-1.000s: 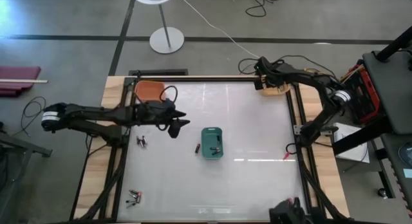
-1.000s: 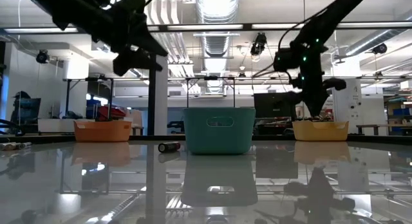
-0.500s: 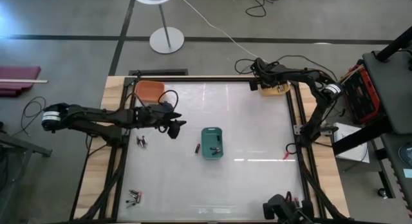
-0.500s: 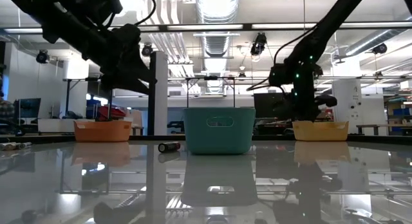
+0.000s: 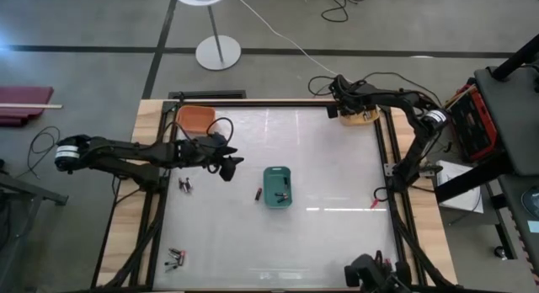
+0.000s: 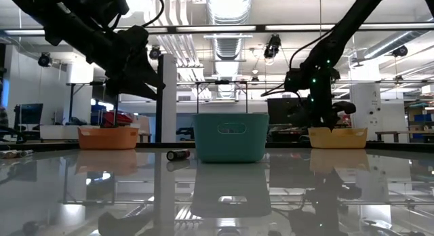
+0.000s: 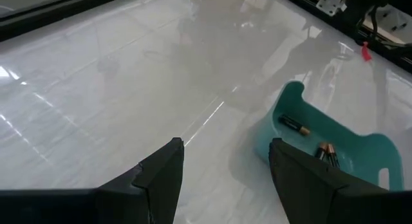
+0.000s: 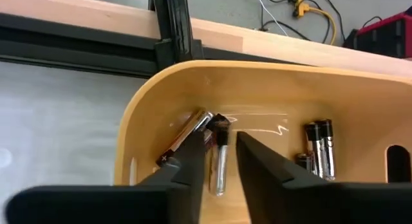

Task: Sort batteries
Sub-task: Put the black battery into the yellow bin

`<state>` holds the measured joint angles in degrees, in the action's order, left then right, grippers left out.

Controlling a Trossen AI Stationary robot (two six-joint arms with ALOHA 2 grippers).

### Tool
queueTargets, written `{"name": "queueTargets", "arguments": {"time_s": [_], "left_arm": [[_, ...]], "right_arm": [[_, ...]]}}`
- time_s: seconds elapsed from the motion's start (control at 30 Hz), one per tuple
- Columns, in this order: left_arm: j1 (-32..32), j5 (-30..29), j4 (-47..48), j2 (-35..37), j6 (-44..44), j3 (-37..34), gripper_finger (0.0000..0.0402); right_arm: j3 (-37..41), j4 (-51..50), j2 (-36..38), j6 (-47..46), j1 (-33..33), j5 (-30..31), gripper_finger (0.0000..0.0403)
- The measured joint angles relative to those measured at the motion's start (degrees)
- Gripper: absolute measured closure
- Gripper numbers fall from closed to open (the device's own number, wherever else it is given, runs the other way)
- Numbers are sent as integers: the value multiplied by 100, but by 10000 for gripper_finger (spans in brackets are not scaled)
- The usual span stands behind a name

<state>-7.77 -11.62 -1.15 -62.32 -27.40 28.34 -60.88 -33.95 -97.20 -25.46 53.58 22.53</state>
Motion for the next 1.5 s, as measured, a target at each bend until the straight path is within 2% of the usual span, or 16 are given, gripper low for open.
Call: {"name": "queueTargets", "arguments": {"time_s": [0.2,0.37,0.63,0.73,0.93,1.07,1.33,1.5], "left_arm": [[0,0,4,22,-115,0,196],[10,94,269,166,-223,274,196],[207,198,2563,216,-240,1459,196],[379,86,3317,216,-604,1821,196],[786,-508,4537,216,-1591,2420,196],[835,-551,5118,216,-2259,2657,196],[833,-557,5709,192,-3524,2723,196],[823,-557,5838,19,-4087,2706,196]], "right_arm": [[4,-1,524,17,-192,290,249],[4,-19,1270,5,-512,329,225],[4,-25,2422,1,-1705,294,236],[4,-4,2770,-227,-2326,279,242],[2,-3,3193,-791,-3507,248,237],[-11,-3,3308,-793,-4197,246,225],[-331,55,3422,-60,-5053,235,206],[-738,95,3543,552,-5490,-256,206]]}}
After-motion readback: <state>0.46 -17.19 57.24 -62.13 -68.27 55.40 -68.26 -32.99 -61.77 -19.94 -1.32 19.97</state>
